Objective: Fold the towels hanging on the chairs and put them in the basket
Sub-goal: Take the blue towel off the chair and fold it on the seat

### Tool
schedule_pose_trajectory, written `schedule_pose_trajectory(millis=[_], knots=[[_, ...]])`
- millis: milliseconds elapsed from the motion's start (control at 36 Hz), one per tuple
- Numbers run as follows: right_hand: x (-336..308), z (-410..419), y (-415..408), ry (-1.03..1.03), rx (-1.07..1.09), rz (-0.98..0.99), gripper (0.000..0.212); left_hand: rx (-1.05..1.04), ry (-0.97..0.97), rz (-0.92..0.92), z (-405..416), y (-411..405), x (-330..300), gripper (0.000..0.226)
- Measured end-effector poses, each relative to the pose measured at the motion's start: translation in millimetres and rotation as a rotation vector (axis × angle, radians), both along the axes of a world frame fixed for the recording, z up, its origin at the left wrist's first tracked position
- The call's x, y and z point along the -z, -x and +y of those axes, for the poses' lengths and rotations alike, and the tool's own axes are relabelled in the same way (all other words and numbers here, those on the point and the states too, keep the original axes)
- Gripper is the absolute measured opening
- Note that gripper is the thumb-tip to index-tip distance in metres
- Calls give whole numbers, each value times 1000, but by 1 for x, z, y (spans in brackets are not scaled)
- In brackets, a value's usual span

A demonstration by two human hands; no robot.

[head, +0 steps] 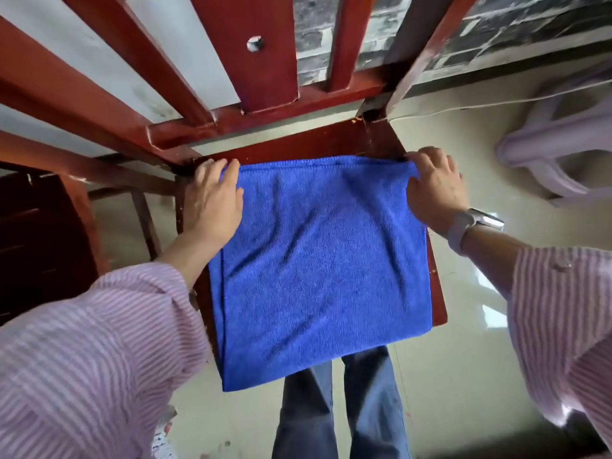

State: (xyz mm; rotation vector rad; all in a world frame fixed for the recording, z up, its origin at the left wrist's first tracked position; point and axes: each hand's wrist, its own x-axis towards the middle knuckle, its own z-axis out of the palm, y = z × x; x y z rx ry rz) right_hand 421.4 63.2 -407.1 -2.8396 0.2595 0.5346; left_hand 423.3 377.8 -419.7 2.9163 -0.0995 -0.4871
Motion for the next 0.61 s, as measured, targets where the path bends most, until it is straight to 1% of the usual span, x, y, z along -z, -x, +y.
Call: schedule_pose_trajectory(millis=[56, 111, 222, 278, 306, 361, 389, 417, 444, 472, 500, 528, 556, 583, 611], knots=[[4, -3, -11, -13, 13, 70, 49, -13, -40, -45, 1, -6, 1, 36], [7, -6, -16, -37, 49, 108, 46, -12, -62, -83, 4, -9, 2, 29], [5, -11, -16, -6, 90, 52, 32, -13, -31, -170, 10, -7, 0, 14], [2, -12, -13, -69, 129, 26, 26, -29, 49, -191, 15, -6, -2, 11], [0, -12, -12, -145, 167, 29, 23, -52, 137, -159, 18, -6, -5, 12], [-8, -15, -9, -361, 246, 107, 14, -118, 368, 5, 24, -8, -14, 18], [-14, -19, -8, -498, 279, 209, 8, -143, 452, 101, 29, -10, -20, 17], [-23, -26, -7, -640, 302, 349, 8, -160, 498, 188, 35, -12, -27, 11], [-30, -34, -6, -769, 317, 520, 14, -179, 528, 263, 43, -14, -34, 10], [-38, -42, -5, -879, 327, 682, 18, -209, 553, 330, 52, -16, -40, 15], [-43, -49, -5, -946, 333, 789, 20, -238, 579, 381, 61, -16, -45, 16], [-45, -55, -5, -971, 337, 829, 19, -250, 577, 405, 67, -16, -48, 15], [-44, -57, -6, -964, 351, 801, 20, -245, 553, 402, 68, -16, -50, 14], [-40, -57, -8, -922, 374, 711, 21, -232, 511, 358, 66, -16, -48, 13], [-33, -53, -10, -854, 384, 574, 21, -219, 464, 285, 64, -15, -43, 11]])
